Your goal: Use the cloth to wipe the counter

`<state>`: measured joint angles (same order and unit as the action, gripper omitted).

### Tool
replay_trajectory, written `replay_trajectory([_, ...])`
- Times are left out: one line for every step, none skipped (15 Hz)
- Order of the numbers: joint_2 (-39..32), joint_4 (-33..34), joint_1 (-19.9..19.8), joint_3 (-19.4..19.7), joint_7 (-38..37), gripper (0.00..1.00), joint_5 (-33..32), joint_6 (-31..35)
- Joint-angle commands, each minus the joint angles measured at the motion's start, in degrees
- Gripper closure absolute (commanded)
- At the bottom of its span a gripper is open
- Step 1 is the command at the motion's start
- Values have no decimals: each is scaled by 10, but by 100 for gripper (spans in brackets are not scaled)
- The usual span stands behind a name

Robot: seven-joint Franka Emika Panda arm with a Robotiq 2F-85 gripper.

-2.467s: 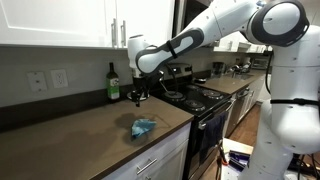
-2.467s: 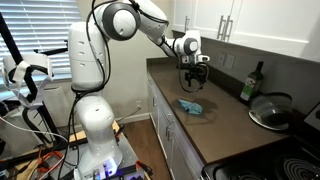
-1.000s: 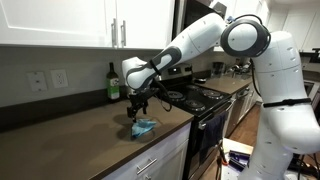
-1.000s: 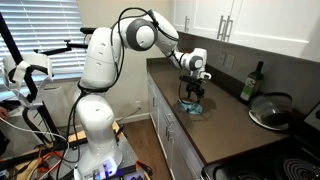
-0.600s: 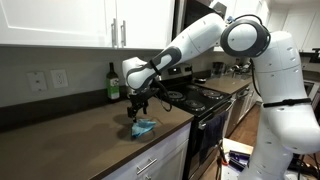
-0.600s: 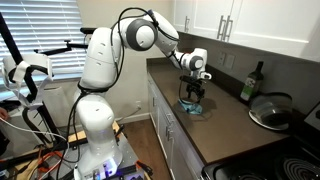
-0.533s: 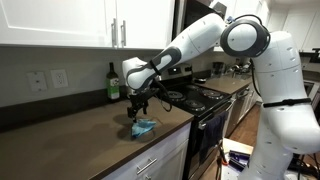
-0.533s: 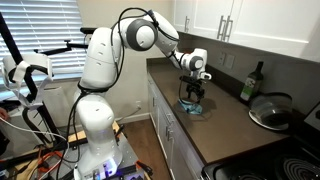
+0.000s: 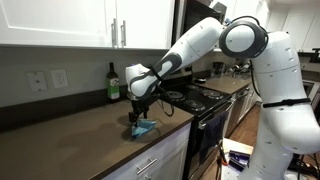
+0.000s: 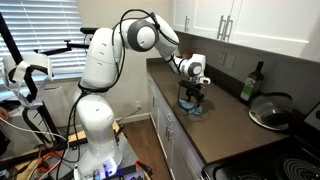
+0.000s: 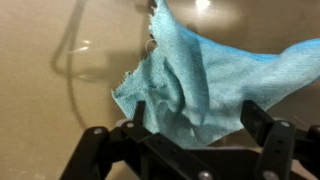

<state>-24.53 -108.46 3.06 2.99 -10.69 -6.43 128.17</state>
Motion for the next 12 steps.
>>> replay_trajectory([9,-25,-6,2,3,33,0,27])
replay_trajectory([9,-28,-6,3,3,42,0,28])
replay_trajectory([8,-29,-7,3,4,47,1,29])
replay_trajectory([8,-32,-7,4,4,53,1,30])
replay_trajectory([8,-33,-7,4,4,61,0,30])
replay_trajectory([8,-34,-6,4,4,67,0,30])
replay_trajectory([7,-35,-6,5,4,74,-1,31])
replay_trajectory([7,-35,-6,5,4,80,-1,30])
replay_trajectory([7,-34,-5,5,4,86,-2,30])
replay_trajectory([6,-33,-4,6,3,93,-4,29])
replay_trajectory([6,-32,-4,7,2,96,-5,28])
replay_trajectory([4,-30,-3,8,-1,97,-8,25])
